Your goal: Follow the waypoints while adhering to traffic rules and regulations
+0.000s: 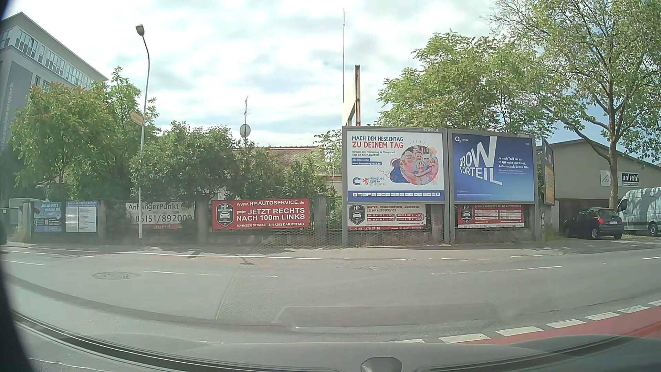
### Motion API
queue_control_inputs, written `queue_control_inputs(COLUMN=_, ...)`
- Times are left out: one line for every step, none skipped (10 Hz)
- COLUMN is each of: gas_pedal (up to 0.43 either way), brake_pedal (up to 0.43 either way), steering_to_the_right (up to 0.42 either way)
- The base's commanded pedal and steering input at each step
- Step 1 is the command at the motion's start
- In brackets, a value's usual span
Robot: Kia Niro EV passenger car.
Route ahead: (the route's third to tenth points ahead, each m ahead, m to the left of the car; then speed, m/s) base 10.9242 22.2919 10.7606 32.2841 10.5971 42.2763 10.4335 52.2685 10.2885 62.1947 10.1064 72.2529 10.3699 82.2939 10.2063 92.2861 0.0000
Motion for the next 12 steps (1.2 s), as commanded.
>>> queue_control_inputs(gas_pedal=0.0, brake_pedal=0.14, steering_to_the_right=-0.212)
queue_control_inputs(gas_pedal=0.0, brake_pedal=0.122, steering_to_the_right=-0.212)
queue_control_inputs(gas_pedal=0.0, brake_pedal=0.122, steering_to_the_right=-0.212)
queue_control_inputs(gas_pedal=0.0, brake_pedal=0.122, steering_to_the_right=-0.212)
queue_control_inputs(gas_pedal=0.0, brake_pedal=0.128, steering_to_the_right=-0.212)
queue_control_inputs(gas_pedal=0.0, brake_pedal=0.128, steering_to_the_right=-0.212)
queue_control_inputs(gas_pedal=0.0, brake_pedal=0.128, steering_to_the_right=-0.212)
queue_control_inputs(gas_pedal=0.0, brake_pedal=0.134, steering_to_the_right=-0.212)
queue_control_inputs(gas_pedal=0.0, brake_pedal=0.134, steering_to_the_right=-0.212)
queue_control_inputs(gas_pedal=0.0, brake_pedal=0.134, steering_to_the_right=-0.212)
queue_control_inputs(gas_pedal=0.0, brake_pedal=0.134, steering_to_the_right=-0.212)
queue_control_inputs(gas_pedal=0.0, brake_pedal=0.134, steering_to_the_right=-0.212)
